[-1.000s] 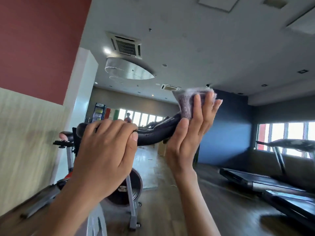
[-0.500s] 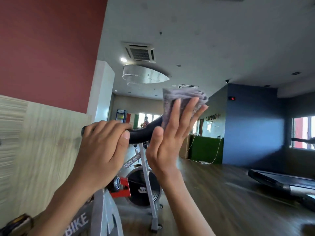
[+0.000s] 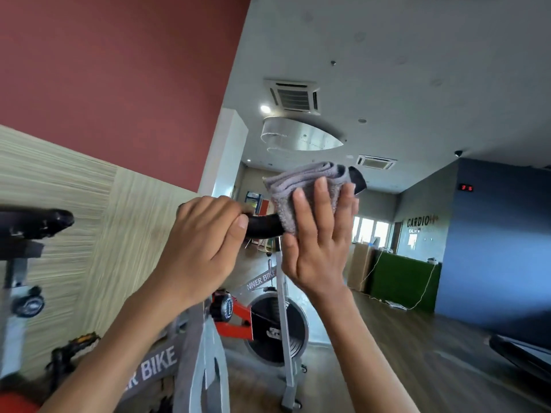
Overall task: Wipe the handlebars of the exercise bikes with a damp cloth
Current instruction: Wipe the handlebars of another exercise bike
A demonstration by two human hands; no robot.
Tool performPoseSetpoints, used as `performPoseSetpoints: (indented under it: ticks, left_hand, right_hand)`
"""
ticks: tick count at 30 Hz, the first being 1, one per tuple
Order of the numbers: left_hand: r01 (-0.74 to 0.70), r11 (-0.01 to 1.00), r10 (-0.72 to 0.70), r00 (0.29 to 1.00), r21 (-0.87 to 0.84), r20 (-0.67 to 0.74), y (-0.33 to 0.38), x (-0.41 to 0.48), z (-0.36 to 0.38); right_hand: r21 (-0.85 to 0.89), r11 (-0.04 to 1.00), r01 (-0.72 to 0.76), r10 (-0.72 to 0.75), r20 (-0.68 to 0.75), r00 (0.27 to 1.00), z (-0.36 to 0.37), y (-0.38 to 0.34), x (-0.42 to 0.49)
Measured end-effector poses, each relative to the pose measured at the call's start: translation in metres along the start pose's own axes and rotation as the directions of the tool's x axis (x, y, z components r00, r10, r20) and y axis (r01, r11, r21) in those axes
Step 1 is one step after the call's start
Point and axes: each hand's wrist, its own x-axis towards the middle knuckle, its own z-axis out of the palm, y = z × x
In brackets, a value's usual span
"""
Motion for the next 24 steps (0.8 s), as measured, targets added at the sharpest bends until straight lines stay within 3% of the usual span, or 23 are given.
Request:
performPoseSetpoints:
  ticks: [4,9,15,21,24]
  left_hand:
    - [0.007,1.0,-0.007,1.0,-0.013,-0.006,0.003,0.0,-0.001]
    - [0.027,1.0,-0.027,0.999,-0.001,0.019,0.004,0.0,-0.003]
    - [0.016,1.0,-0.016,1.0,-0.011,0.002,0.005,-0.001,-0.003]
    - [-0.063,0.998,0.063,0.998,0.001,0.016,-0.003,0.002,-0.005]
    - [-0.153,0.988,0.153,0.988,-0.032,0.007,-0.021,0.005,-0.007]
  right_hand:
    - [0.154,0.956,-0.251,0.265,-0.08,0.961,0.003,-0.009,0.02]
    - [-0.024,0.999,0.025,-0.023,0.046,0.999,-0.004,-0.014,-0.002]
    - [-0.012,0.972,-0.234,0.234,0.028,0.972,-0.013,-0.022,0.016]
    - [-0.134,0.985,-0.112,0.13,0.138,0.982,-0.024,-0.023,0.012]
    - [-0.163,0.974,-0.16,0.179,0.105,0.978,-0.025,-0.02,0.015]
